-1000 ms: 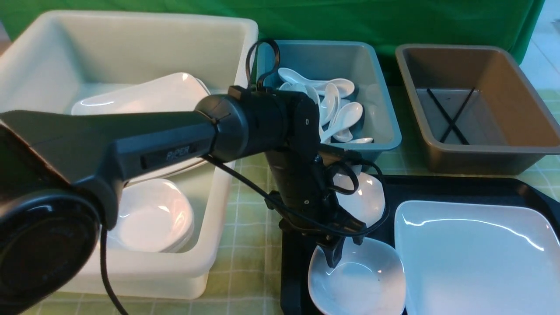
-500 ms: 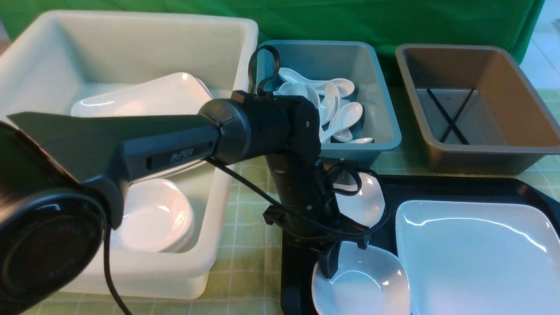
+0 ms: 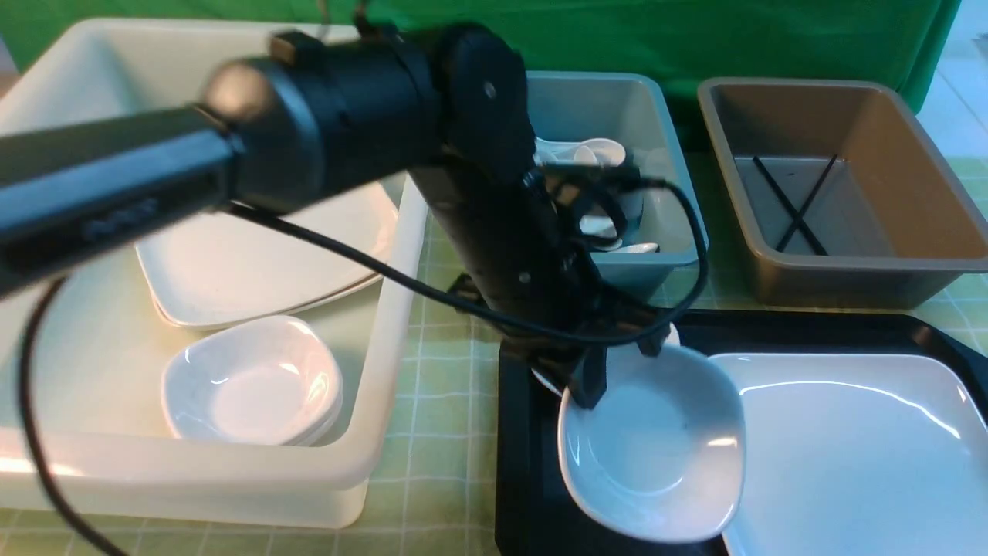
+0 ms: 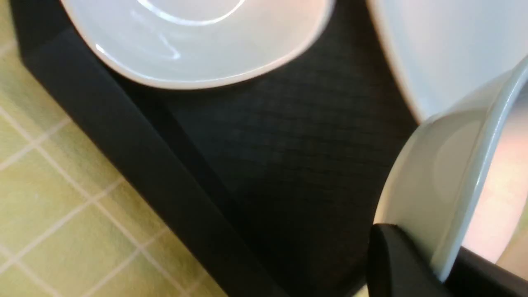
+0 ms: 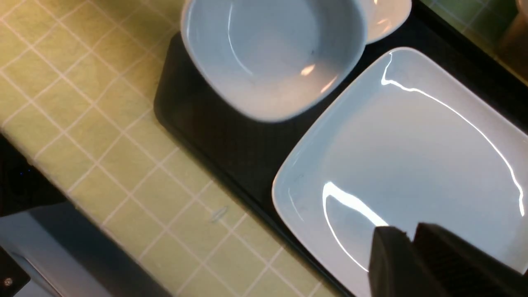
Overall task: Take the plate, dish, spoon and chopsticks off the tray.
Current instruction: Use the left arm to put the small plate into the large storage box on the left
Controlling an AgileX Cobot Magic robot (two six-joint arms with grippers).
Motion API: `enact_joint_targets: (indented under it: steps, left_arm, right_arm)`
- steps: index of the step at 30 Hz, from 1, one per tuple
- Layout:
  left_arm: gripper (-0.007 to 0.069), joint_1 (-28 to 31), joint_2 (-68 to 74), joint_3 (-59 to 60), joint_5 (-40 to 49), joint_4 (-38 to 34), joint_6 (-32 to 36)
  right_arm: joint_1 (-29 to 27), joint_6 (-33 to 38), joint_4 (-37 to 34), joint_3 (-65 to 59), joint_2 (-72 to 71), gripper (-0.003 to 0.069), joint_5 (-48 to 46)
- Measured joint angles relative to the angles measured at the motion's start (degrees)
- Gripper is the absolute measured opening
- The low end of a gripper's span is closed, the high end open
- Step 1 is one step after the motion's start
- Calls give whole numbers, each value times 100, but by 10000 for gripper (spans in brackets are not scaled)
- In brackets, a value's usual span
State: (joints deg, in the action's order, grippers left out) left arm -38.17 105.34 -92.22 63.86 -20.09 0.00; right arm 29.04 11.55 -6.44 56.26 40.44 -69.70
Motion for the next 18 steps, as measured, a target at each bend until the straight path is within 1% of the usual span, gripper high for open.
enact_joint_targets:
  steps: [4,7,10,11,12,16,18]
  left_arm:
    - [8,157,-515,0,26,-35,0]
    - [8,468,-847,0,-23,-194,0]
    - [8,1036,-1133,0,24,-500,80]
    - [8,1389,-1252,0,87,-678,228]
    - [8,1435,-1264,0,101,-701,279]
    - [8,2402,-1513,0,389,-1071,669]
    - [8,2678,-1556,0,464,-1138,751]
  right_arm:
    - [0,0,4,0,0,71,0]
    - [0,-4,4,0,0,72,0]
    - [0,-4,4,0,0,72,0]
    - [0,-4,4,0,0,72,0]
    - [0,-4,4,0,0,72,0]
    - [0,-4,4,0,0,73,0]
    - [0,-4,4,0,0,73,0]
